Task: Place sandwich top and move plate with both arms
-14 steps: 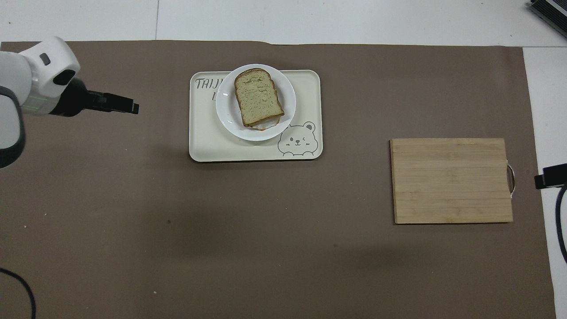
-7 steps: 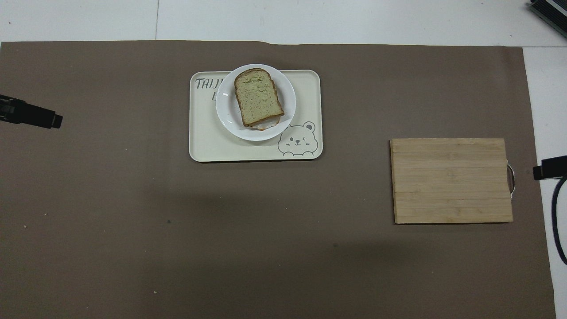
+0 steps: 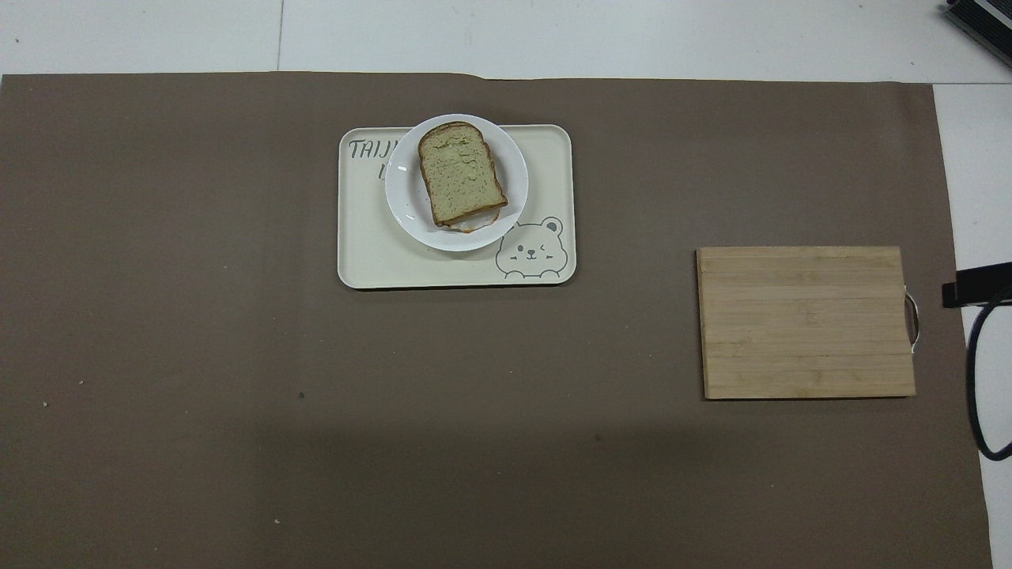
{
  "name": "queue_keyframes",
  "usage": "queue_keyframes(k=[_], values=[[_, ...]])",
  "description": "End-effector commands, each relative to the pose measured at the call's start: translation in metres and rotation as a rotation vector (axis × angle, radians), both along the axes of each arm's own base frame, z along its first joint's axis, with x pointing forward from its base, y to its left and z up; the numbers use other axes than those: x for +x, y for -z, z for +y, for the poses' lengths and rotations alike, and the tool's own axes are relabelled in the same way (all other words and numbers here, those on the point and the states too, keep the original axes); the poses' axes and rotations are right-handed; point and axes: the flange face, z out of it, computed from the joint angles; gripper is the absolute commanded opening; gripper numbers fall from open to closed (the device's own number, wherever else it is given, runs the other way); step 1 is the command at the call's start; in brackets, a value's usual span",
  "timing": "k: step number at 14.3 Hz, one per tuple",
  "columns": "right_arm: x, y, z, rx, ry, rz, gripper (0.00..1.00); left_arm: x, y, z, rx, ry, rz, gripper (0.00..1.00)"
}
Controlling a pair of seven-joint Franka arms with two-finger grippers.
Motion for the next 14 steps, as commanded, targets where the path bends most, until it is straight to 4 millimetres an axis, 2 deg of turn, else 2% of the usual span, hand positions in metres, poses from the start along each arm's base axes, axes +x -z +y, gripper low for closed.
queue_keyframes(k=[1,3,5,8,11,14], values=[[0.0,0.001,0.001,-0.004,0.014,-0.012,1.0,0.007,0.013,-0.004,0.037,-0.004,0.036,1.0],[0.0,0.001,0.001,-0.002,0.017,-0.012,1.0,0.019,0.018,-0.002,0.042,-0.046,0.038,1.0],[-0.002,0.001,0.001,-0.002,0.015,-0.006,1.0,0.027,0.013,-0.012,0.048,-0.093,0.029,1.0],[-0.002,0.001,0.001,-0.002,0.015,-0.006,1.0,0.019,0.007,-0.012,0.053,-0.099,0.017,1.0],[-0.002,0.001,0.001,-0.002,0.014,-0.007,1.0,0.008,0.012,-0.004,0.045,-0.103,0.034,1.0],[-0.002,0.001,0.002,0.0,0.014,-0.006,1.0,-0.005,0.021,-0.009,0.039,-0.095,0.064,1.0]])
